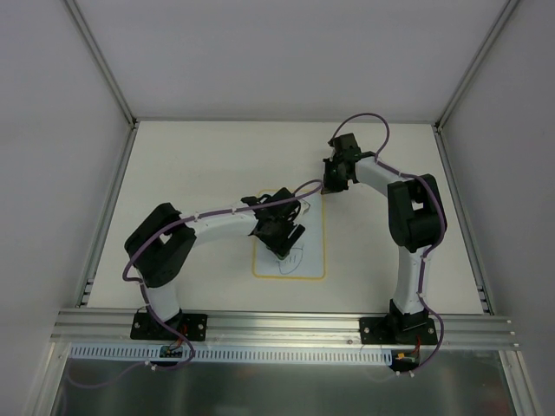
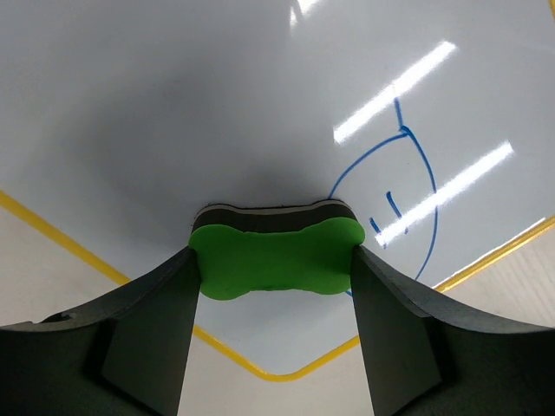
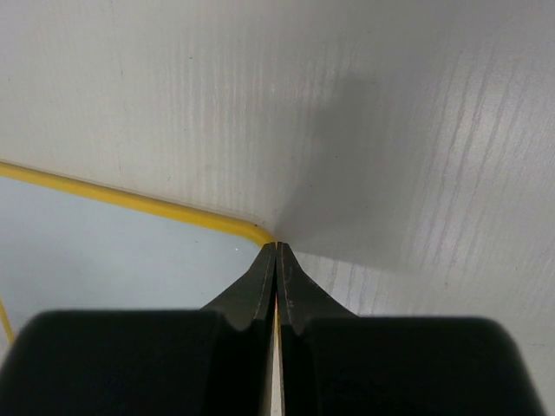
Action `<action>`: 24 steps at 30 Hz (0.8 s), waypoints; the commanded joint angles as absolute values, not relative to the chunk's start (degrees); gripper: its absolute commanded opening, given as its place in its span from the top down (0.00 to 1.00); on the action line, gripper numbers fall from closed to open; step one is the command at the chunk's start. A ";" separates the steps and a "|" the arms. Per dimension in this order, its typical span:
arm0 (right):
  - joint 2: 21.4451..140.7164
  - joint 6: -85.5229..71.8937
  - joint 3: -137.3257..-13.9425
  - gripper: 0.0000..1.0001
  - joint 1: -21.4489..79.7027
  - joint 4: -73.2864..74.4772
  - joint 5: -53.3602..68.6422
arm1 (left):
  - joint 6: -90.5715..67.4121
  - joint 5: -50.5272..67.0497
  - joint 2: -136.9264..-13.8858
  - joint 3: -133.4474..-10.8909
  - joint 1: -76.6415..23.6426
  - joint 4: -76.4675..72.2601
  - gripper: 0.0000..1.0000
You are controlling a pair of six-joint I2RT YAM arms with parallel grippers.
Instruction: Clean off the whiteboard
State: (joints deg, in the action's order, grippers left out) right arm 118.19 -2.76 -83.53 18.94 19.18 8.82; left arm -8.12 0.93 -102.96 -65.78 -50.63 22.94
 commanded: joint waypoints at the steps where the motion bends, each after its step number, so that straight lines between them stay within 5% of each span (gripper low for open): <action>1: 116.72 -2.46 -82.53 1.00 18.90 20.39 8.35 | -7.56 -1.32 -102.57 -63.28 -46.07 26.46 0.80; 24: 116.98 -2.55 -82.00 1.00 18.63 20.21 8.61 | -10.28 -2.99 -97.91 -61.34 -37.62 29.35 0.80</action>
